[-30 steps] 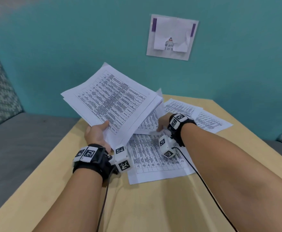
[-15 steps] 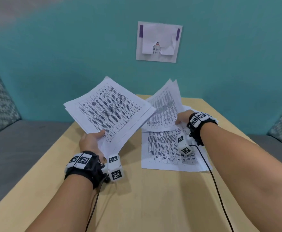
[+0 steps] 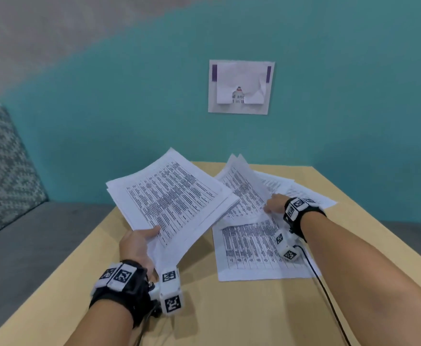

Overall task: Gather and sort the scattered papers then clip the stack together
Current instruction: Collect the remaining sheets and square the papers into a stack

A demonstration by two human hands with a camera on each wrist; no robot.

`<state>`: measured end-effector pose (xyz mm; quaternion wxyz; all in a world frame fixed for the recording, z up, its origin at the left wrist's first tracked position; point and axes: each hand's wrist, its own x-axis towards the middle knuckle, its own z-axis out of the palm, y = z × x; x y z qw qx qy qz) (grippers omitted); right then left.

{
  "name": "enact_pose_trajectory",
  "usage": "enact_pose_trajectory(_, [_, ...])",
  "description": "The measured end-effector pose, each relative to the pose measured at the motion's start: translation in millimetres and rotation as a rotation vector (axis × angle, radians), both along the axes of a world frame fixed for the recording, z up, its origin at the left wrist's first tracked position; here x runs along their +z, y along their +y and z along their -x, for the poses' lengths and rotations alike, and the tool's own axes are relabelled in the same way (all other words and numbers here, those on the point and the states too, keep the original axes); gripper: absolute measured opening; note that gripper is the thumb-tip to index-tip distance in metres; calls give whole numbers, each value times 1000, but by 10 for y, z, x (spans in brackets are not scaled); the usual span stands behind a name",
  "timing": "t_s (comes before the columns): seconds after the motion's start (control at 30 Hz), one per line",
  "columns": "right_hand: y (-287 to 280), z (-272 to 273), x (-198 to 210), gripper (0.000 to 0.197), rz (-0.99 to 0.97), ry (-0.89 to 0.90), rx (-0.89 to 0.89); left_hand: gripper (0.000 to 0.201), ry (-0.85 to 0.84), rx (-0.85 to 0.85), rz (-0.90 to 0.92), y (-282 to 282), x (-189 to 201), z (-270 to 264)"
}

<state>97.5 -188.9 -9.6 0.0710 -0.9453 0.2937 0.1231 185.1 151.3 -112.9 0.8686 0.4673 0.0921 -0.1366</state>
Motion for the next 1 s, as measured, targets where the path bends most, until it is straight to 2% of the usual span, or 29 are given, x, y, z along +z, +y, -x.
enact_pose_trajectory(0.03, [-34, -74, -21, 22, 0, -22, -5, 67, -2, 9, -14, -6, 81, 55])
enact_pose_trajectory(0.1, [-99, -202, -55, 30, 30, -53, 29, 55, 7, 18, -44, -26, 147, 77])
enact_pose_trajectory(0.17, [-89, -230, -37, 40, 70, -13, 86, 54, 16, 28, -33, -21, 163, 58])
enact_pose_trajectory(0.27, [-12, -149, -22, 41, 131, 49, 131, 64, 38, 34, -48, -5, 171, 11])
enact_pose_trajectory(0.33, [31, -48, -14, 40, 128, 56, 139, 52, 48, 54, -36, 7, 181, -23])
enact_pose_trajectory(0.4, [79, 104, 1, 33, 94, 25, 140, 42, 56, 52, -17, 5, 215, -30])
enact_pose_trajectory(0.47, [125, 255, -2, 20, 85, 58, 167, 43, 52, 32, 1, -8, 258, -14])
enact_pose_trajectory(0.53, [193, 421, -6, 17, 71, 66, 153, 42, 52, 41, -21, -24, 293, -16])
enact_pose_trajectory(0.67, [304, 735, 58, 23, -48, -14, 64, 37, 82, 94, -71, -52, 352, -32])
enact_pose_trajectory(0.73, [296, 858, 148, 27, -93, -28, 29, 40, 97, 94, -60, -57, 365, -2])
enact_pose_trajectory(0.8, [242, 935, 212, 37, -204, -167, -113, 44, 101, 79, -34, -59, 400, 83])
enact_pose_trajectory(0.87, [109, 978, 212, 32, -279, -287, -251, 44, 106, 80, -30, -59, 428, 147])
enact_pose_trajectory(0.93, [-51, 1012, 213, 22, -273, -359, -357, 42, 97, 81, -42, -63, 473, 212])
enact_pose_trajectory(1.0, [-194, 1089, 202, 27, -247, -371, -436, 37, 84, 84, -54, -83, 499, 249])
